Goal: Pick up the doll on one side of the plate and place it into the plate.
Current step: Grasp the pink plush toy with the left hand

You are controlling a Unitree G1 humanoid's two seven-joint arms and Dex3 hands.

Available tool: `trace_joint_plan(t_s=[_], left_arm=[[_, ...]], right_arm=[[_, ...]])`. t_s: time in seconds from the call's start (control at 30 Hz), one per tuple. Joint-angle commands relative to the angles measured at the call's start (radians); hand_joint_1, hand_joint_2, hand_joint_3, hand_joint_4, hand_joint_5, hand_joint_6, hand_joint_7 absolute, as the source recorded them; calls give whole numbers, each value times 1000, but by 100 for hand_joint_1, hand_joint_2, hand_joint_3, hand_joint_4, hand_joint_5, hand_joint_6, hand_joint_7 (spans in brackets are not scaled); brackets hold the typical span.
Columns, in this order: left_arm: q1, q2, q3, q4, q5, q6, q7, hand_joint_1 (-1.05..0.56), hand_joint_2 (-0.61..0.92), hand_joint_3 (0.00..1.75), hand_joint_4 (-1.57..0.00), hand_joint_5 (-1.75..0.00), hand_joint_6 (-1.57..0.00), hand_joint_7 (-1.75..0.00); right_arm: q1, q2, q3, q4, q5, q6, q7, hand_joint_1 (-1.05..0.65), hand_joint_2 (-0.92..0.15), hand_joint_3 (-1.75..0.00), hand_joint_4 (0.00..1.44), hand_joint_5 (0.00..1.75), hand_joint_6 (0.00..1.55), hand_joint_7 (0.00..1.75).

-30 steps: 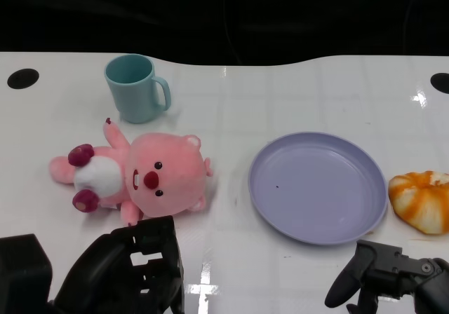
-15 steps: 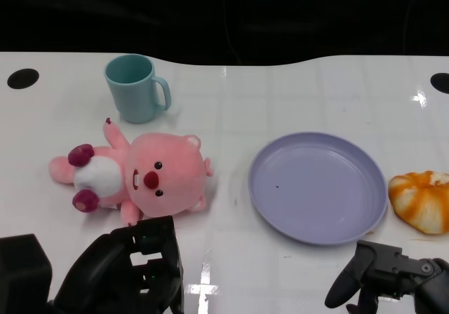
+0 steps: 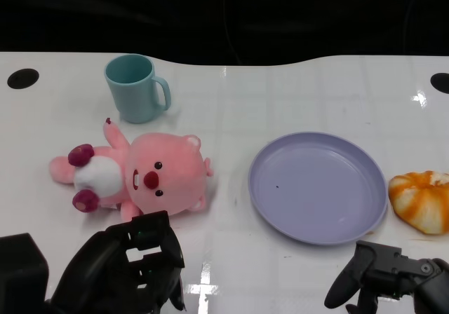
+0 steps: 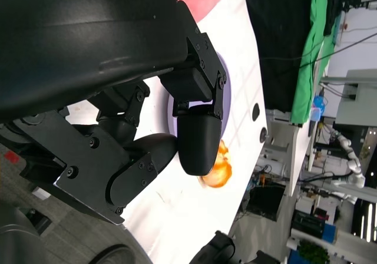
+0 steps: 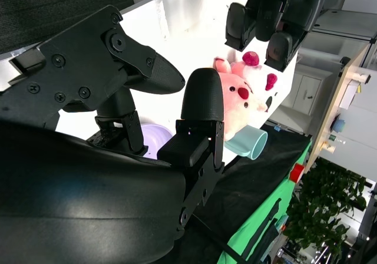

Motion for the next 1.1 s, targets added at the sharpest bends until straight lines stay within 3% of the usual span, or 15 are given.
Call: trace_joint_plan(t_s=[0.03,0.17,0.33,0.43,0.57,0.87,1.1], left_arm=[[-4,8,26,-45,-14,-1,12,-26,56,99,-61,-155,-64,-117],[-12,26,46,-91,16,-11,33,-31,67,72,-55,-135,-56,-97],[-36,51,67,-130,62,-34,53,-39,82,33,-45,-113,-59,-52],[-49,77,70,-140,120,-78,54,-46,90,18,-38,-106,-56,-39],[-72,117,74,-138,216,-145,62,-52,92,11,-23,-93,-45,-27],[-178,207,91,-113,437,-187,126,-61,92,4,-8,-75,-35,-10],[-260,298,69,-73,661,-220,167,-64,92,2,-1,-71,-32,-5]], right_arm=[[-3,-8,0,-11,-3,6,1,-10,-54,-109,66,167,61,128],[-2,-9,-3,-7,3,0,3,-10,-54,-109,66,167,61,129],[-3,-9,-5,-10,2,9,2,-10,-54,-110,66,166,61,129],[-7,-11,-8,-1,-1,-3,1,-10,-54,-110,66,166,61,129],[-11,-12,-11,7,2,-7,2,-10,-53,-111,66,165,61,129],[-14,-11,-15,12,7,-6,0,-11,-53,-110,68,165,61,129],[-12,-11,-17,7,11,0,1,-11,-54,-109,67,165,61,128]])
